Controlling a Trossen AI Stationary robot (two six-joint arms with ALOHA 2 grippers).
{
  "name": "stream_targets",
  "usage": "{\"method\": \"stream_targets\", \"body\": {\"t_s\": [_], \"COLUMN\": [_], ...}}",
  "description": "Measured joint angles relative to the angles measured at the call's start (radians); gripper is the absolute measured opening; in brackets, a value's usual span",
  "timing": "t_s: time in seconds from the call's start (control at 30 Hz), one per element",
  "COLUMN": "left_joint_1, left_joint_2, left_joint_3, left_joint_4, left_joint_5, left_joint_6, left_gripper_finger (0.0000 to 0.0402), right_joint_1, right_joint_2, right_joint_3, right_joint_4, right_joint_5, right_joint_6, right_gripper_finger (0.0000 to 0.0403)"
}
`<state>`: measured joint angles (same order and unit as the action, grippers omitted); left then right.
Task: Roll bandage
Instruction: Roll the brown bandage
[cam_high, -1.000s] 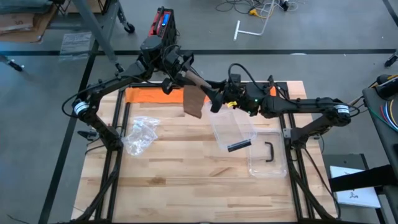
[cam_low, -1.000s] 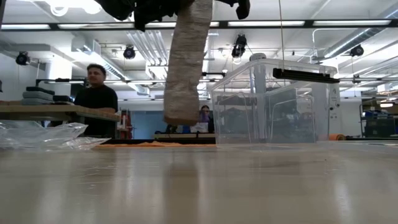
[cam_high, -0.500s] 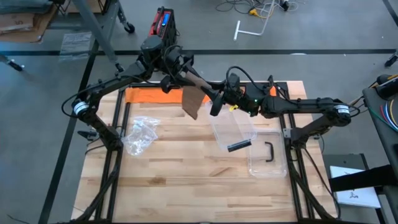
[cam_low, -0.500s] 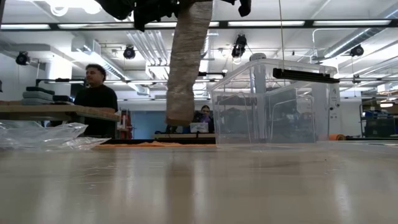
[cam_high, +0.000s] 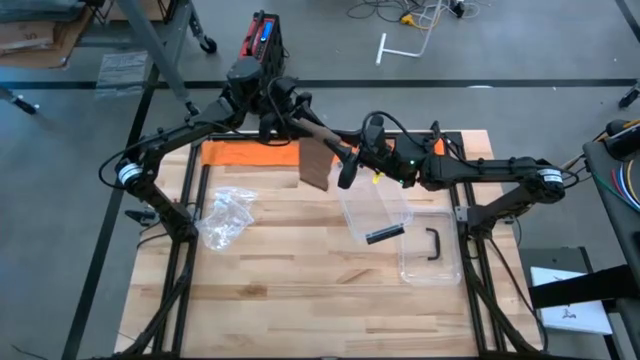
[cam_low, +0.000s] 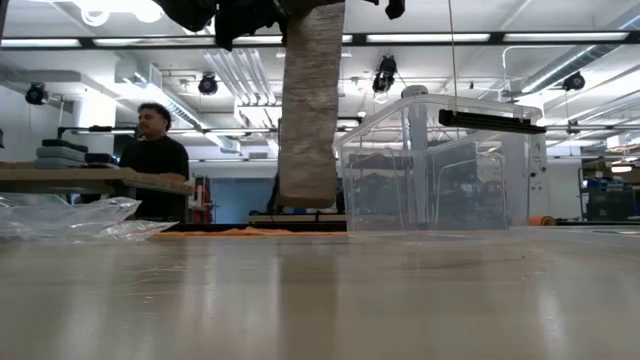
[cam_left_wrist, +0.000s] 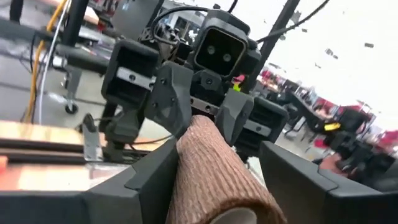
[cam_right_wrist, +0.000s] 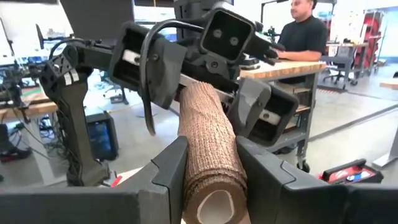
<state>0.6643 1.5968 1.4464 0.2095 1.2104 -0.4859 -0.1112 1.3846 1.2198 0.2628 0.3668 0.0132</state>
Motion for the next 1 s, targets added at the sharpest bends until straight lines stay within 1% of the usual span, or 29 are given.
{"method": "stream_targets", "body": {"t_s": [0.1, 0.23, 0.4, 0.83, 1.0], "left_joint_1": [-0.002, -0.003, -0.003, -0.003, -0.003], "left_joint_2": [0.0, 0.005, 0.004, 0.004, 0.004], "left_joint_3": [0.0, -0.001, -0.001, -0.001, -0.001], "left_joint_4": [-0.022, -0.053, -0.048, -0.061, -0.062], "left_joint_5": [-0.024, -0.069, -0.069, -0.074, -0.076], "left_joint_6": [-0.019, -0.001, 0.004, -0.021, -0.01], "left_gripper_finger": [0.022, 0.0214, 0.0208, 0.022, 0.0209], "right_joint_1": [0.0, -0.002, 0.001, 0.002, 0.004], "right_joint_2": [0.0, 0.002, 0.003, 0.005, 0.005], "right_joint_3": [0.0, 0.002, 0.002, 0.002, 0.002], "right_joint_4": [0.01, 0.027, 0.012, -0.026, -0.026], "right_joint_5": [0.004, 0.016, 0.011, 0.0, 0.001], "right_joint_6": [-0.028, -0.054, -0.088, -0.332, -0.399], "right_gripper_finger": [0.0115, 0.0115, 0.0114, 0.0112, 0.0112]}}
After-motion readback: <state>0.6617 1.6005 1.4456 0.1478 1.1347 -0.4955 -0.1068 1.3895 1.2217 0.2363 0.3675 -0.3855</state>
